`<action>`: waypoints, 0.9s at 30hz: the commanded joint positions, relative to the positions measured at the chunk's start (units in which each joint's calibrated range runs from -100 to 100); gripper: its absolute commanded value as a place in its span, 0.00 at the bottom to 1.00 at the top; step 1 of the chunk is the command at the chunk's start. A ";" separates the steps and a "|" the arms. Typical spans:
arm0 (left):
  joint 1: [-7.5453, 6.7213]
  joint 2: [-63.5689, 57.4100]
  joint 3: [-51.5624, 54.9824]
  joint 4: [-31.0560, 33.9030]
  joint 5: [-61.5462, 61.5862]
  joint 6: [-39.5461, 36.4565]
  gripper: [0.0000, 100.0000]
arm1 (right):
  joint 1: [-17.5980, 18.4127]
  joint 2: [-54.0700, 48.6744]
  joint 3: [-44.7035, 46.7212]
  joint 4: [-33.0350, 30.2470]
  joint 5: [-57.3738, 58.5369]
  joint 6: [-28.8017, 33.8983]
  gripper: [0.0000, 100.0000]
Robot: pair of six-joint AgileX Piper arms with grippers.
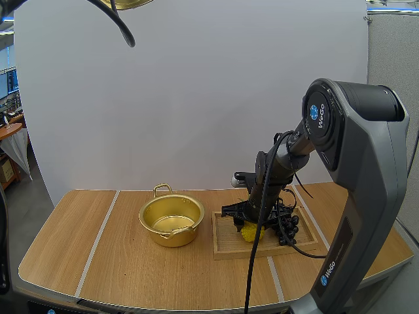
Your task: Open the pot, put the pineapple inside, and close it
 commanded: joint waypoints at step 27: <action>-0.16 -0.47 -0.35 0.05 -2.12 -0.08 0.00 | 17.06 -12.05 -17.31 0.28 13.44 -5.49 0.00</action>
